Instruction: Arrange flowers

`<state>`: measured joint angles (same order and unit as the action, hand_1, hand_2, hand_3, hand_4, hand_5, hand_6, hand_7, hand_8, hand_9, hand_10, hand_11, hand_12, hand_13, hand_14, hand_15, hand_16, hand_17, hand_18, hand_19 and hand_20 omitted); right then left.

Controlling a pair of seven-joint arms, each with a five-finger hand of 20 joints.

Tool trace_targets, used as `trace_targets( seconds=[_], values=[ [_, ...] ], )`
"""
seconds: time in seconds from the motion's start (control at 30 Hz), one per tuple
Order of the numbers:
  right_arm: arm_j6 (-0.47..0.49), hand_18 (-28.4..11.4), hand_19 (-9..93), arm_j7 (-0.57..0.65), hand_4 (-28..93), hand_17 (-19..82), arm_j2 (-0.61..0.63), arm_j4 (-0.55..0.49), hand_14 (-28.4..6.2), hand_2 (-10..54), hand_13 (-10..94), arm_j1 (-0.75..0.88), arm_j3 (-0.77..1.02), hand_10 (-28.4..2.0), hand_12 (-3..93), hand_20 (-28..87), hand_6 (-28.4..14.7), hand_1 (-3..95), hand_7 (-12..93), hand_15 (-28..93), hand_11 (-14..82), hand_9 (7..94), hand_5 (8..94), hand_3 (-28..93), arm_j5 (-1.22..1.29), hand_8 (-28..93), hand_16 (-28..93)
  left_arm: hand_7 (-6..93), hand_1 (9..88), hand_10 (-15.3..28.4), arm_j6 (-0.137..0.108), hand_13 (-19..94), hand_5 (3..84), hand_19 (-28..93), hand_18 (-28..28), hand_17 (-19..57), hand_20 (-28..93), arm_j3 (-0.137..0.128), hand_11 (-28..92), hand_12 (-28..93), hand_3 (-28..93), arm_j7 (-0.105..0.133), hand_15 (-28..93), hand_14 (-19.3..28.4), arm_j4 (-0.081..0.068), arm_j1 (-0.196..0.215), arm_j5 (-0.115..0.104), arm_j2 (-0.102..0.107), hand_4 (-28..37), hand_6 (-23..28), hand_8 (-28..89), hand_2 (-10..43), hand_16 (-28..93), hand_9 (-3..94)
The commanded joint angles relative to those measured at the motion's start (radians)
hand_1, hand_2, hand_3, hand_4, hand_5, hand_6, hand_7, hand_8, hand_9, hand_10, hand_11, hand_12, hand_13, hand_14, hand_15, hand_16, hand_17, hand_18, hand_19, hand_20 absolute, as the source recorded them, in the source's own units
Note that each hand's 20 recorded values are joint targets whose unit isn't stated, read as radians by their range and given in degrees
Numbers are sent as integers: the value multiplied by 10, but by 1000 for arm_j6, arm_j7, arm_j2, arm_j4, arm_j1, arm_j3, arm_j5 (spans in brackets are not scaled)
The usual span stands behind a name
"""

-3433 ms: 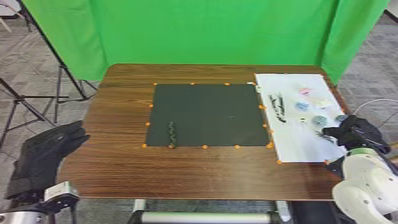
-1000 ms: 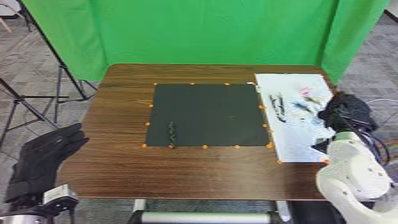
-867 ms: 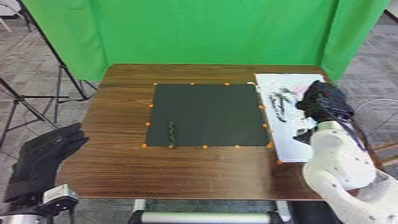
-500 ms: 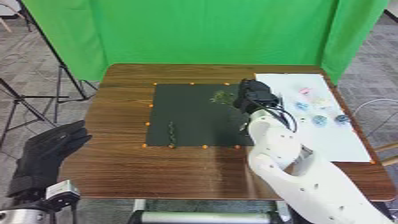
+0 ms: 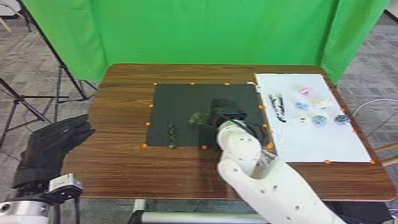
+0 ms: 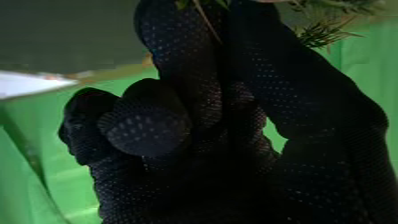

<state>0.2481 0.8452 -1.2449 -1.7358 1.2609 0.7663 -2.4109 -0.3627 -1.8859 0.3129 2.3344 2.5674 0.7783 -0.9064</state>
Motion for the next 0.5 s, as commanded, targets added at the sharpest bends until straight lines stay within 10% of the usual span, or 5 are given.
trace_targets(
  seconds=[0.03,0.5],
  values=[
    [18,-217,932,19,-259,560,-41,9,-76,-95,826,12,-29,-140,239,404,-28,502,256,700,358,893,855,749,-20,181,252,145,280,218,23,277,499,559,215,-94,154,7,344,100,839,-20,573,281,-5,-10,16,-12,-116,148,-86,51,-110,410],
    [84,-210,932,16,-229,593,-76,-5,-74,-72,843,1,-41,-140,237,396,-31,375,266,693,381,897,827,726,-57,-22,255,145,282,218,14,277,499,560,215,-93,153,17,344,100,838,-23,572,281,-2,-12,18,-5,-115,148,-87,54,-110,411]
  ],
)
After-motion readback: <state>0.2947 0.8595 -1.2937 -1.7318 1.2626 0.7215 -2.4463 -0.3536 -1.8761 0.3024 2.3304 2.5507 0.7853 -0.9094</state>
